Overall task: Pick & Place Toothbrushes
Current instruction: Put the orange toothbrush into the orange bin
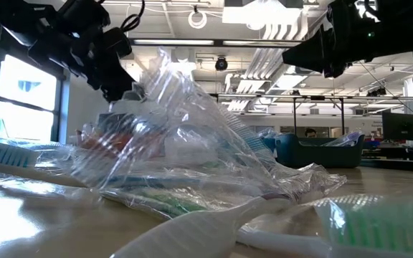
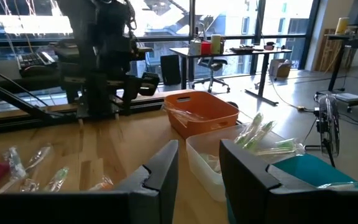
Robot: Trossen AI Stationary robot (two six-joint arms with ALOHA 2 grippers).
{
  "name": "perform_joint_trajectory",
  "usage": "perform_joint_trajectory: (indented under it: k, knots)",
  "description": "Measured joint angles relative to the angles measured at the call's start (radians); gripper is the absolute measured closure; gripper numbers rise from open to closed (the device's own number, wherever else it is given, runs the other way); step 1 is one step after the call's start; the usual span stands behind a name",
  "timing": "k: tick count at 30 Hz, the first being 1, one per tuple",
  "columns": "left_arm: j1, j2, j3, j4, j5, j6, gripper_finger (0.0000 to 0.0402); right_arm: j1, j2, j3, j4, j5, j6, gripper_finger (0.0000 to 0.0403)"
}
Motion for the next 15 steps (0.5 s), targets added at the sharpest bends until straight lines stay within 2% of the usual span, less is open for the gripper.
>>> perform_joint_trajectory:
  k: [8, 15]
  knots:
    - [-0.099, 0.029, 0.155, -0.201, -0.103, 0.202, 0.0270, 0.000, 0.000, 0.000, 0.000, 0.000, 0.000, 0.0293]
    - [-0.109, 0.168, 0.306, -0.289, -0.113, 0.408, 0.0270, 0.000, 0.000, 0.000, 0.000, 0.000, 0.000, 0.0293]
